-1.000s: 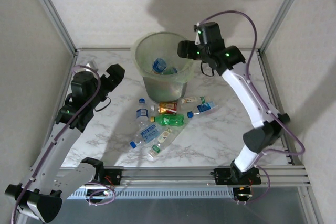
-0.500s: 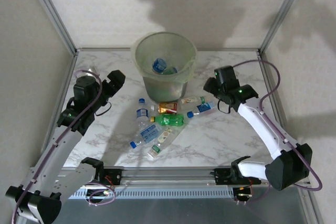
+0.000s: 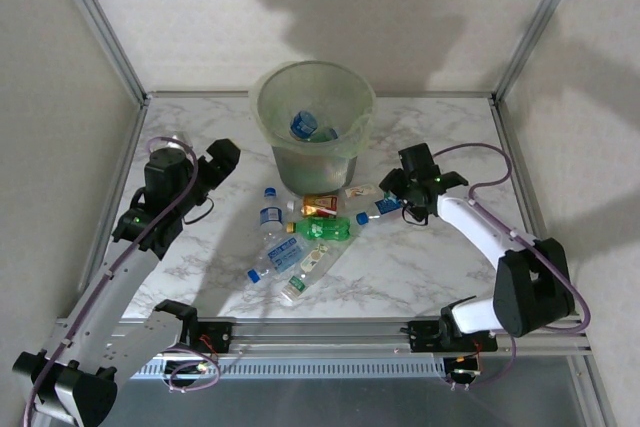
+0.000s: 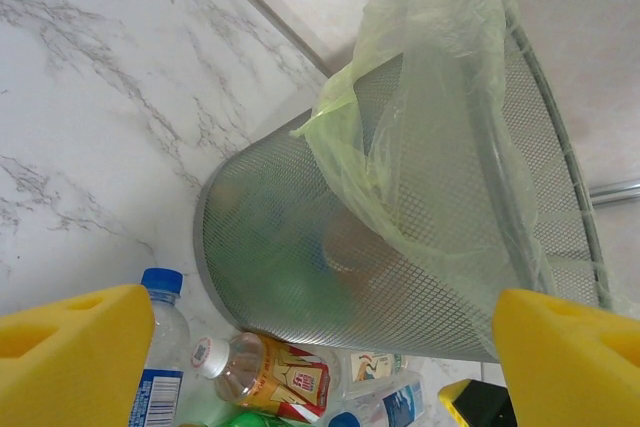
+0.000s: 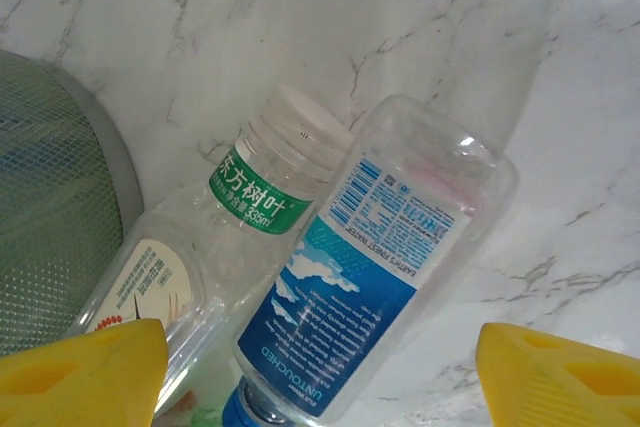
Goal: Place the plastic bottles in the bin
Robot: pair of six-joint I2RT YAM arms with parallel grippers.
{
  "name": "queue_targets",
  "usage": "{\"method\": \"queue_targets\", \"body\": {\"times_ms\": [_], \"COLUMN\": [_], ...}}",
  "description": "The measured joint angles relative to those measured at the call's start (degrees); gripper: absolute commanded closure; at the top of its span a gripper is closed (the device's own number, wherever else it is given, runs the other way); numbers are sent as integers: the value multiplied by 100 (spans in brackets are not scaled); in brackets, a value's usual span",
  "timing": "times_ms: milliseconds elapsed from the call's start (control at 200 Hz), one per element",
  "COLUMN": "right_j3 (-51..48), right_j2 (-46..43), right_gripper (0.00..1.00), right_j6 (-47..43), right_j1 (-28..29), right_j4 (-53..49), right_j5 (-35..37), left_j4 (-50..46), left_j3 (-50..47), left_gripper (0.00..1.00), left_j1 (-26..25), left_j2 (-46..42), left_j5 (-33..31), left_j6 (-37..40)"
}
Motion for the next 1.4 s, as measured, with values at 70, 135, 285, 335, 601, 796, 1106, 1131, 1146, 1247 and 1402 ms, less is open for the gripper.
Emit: {"method": "queue_targets", "body": {"times_ms": [70, 135, 285, 335, 601, 796, 1106, 1131, 1146, 1247, 1402], "right_j3": [-39, -92, -271, -319, -365, -367, -382, -389, -393, -407, -444], "right_j2": [92, 175, 354, 407, 769, 1064, 1292, 1292, 1292, 1290, 1165], "right_gripper": [19, 19, 19, 19, 16, 16, 32, 34, 35, 40, 47], "right_j6": [109, 188, 330, 365, 431, 413, 267, 251, 251, 190, 33], "right_j1": [0, 0, 0, 0, 0, -11, -15, -15, -15, -15, -17], "right_j4": [74, 127, 247, 286, 682, 866, 833, 831, 826, 782, 758], "right_j5": [-42, -57, -109, -153, -264, -299, -197, -186, -179, -129, 15], "left_j4": [17, 17, 66, 90, 116, 118, 118, 118, 118, 120, 120], "left_j3": [-13, -26, -48, -57, -114, -114, -122, -122, -125, -125, -122], "left_gripper": [13, 13, 13, 13, 13, 13, 13, 13, 13, 13, 13], "left_j1": [7, 15, 15, 15, 15, 15, 15, 15, 15, 15, 15], "left_j2": [0, 0, 2, 2, 7, 7, 7, 7, 7, 7, 7], "left_j5": [0, 0, 2, 2, 4, 7, 7, 4, 4, 9, 24], "left_j6": [0, -2, -2, -2, -2, -2, -2, -2, -2, -2, -2]}}
